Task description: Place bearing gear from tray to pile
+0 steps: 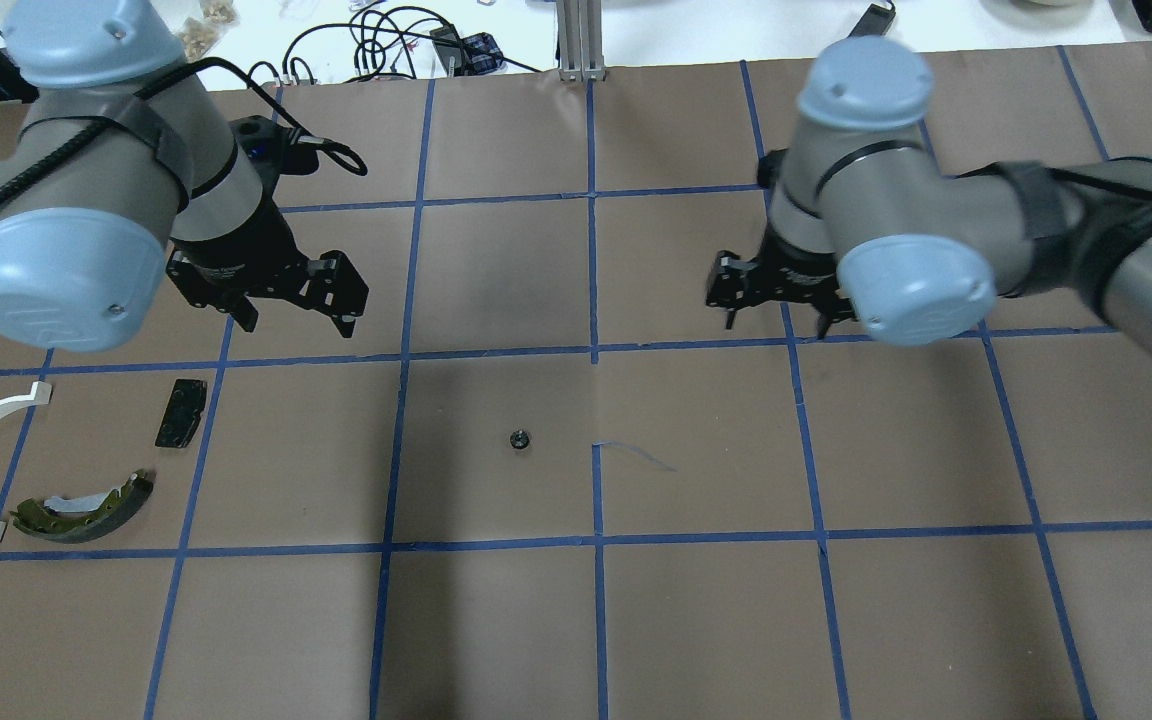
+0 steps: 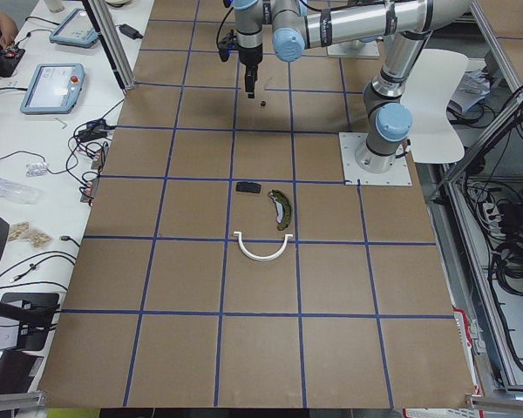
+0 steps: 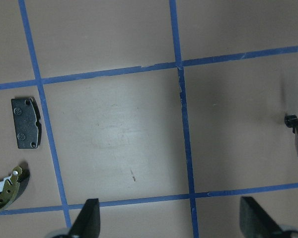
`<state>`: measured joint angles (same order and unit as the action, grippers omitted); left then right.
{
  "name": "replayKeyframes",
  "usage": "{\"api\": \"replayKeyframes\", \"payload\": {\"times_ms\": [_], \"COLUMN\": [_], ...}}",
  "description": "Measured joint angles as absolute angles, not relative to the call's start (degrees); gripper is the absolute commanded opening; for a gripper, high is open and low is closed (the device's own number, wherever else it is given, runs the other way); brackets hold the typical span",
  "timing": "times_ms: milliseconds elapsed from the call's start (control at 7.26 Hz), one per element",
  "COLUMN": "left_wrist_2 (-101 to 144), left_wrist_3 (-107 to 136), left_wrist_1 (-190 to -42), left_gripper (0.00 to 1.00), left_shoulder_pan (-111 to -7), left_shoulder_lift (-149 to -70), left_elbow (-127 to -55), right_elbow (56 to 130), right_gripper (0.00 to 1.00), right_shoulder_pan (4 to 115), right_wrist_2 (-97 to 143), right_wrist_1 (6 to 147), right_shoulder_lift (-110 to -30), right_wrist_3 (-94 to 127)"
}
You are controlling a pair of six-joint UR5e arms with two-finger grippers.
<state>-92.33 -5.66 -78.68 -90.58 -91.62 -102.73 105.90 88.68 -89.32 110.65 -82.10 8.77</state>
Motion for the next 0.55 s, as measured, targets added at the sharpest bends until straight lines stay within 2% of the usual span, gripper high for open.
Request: {"api": "replayKeyframes", "payload": {"times_ms": [276, 551], "left_wrist_2": [-90.84, -88.27], "left_wrist_3": [-2.06, 2.11], "left_wrist_1": [-73.12, -63.48], "left_gripper": [1.00, 1.00], "left_shoulder_pan": [-96.07, -100.43], "left_shoulder_lift": [-95.61, -99.81], "left_elbow": [-104.20, -108.26], "right_elbow": [106.83, 107.72], "right_gripper": [1.00, 1.00], "right_shoulder_pan": [69.53, 55.50], "right_wrist_2": [-92.85, -94.12], "right_wrist_1": [108.78, 112.67], "right_shoulder_lift": [-84.15, -82.81], "right_wrist_3": [-11.08, -27.13]}}
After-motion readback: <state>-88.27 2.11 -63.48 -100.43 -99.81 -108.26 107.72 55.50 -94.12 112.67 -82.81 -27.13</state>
